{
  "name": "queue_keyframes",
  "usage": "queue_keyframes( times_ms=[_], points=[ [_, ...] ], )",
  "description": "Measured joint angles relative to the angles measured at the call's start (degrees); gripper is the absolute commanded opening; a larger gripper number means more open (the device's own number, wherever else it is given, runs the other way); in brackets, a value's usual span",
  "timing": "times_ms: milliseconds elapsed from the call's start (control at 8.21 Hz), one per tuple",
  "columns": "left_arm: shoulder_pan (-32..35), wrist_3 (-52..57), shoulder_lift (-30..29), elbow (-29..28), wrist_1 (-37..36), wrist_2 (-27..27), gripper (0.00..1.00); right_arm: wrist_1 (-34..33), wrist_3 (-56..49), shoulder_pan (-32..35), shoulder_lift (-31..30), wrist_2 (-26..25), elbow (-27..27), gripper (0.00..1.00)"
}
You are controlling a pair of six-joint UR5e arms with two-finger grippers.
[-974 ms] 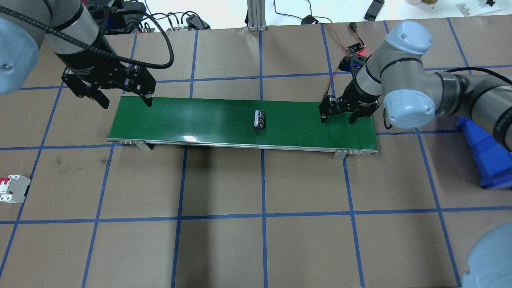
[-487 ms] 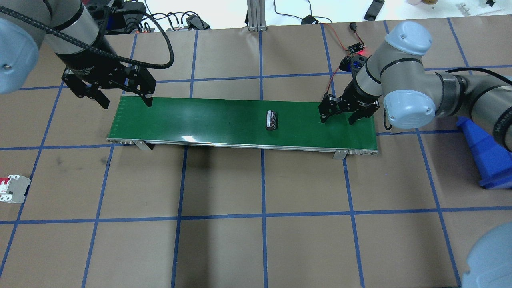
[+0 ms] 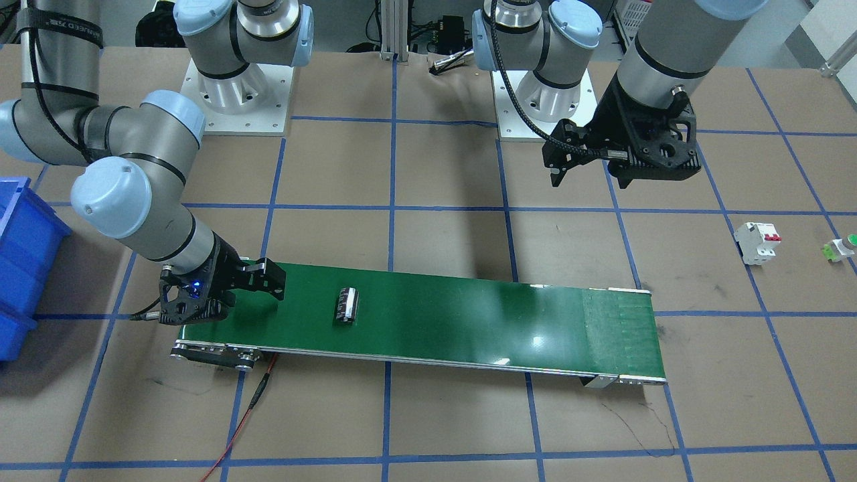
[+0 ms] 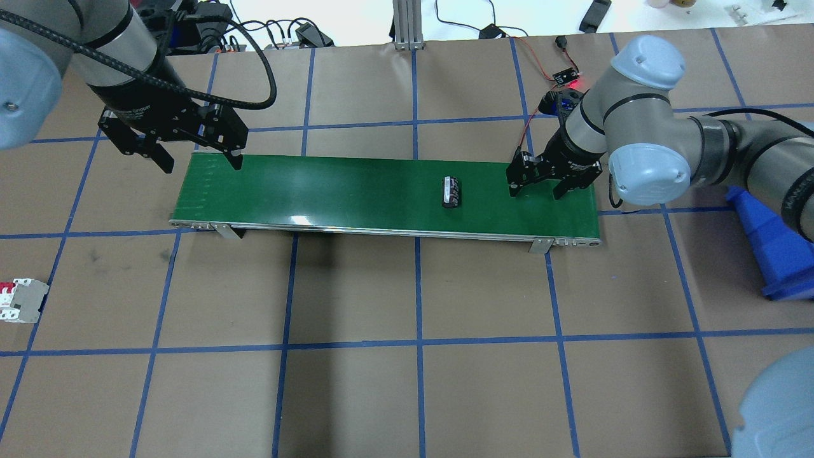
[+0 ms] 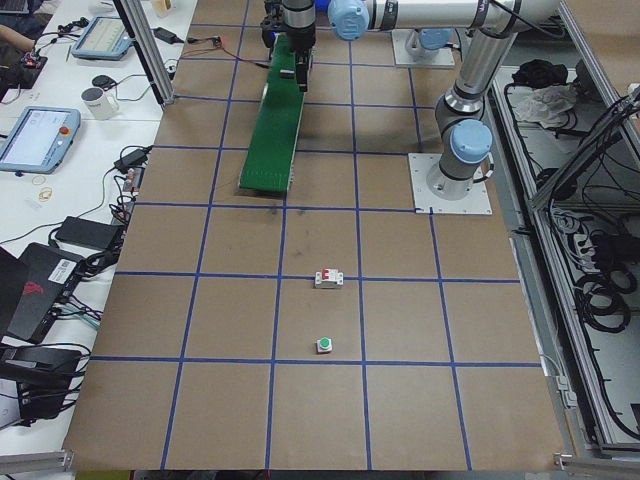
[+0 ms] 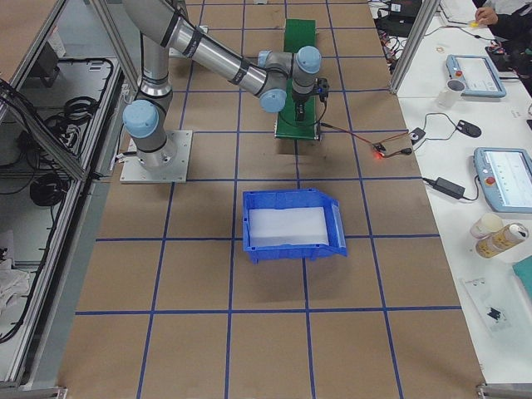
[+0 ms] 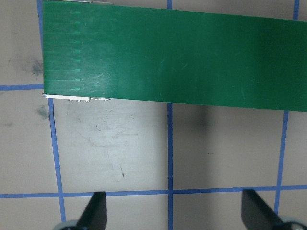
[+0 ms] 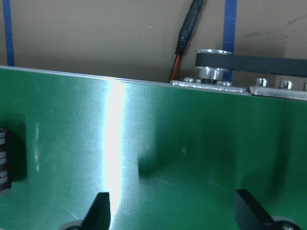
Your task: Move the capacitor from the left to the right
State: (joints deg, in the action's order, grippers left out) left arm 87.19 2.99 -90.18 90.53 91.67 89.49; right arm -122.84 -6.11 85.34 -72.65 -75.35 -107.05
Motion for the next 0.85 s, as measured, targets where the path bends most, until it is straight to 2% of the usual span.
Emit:
queue_keyframes(
  times_ms=[853],
  points=[
    [0.0,0.0,-0.1,0.0,0.0,0.0,1.0,-0.2,4.7,0.3,-0.3,0.3,0.2,0.9]
  ],
)
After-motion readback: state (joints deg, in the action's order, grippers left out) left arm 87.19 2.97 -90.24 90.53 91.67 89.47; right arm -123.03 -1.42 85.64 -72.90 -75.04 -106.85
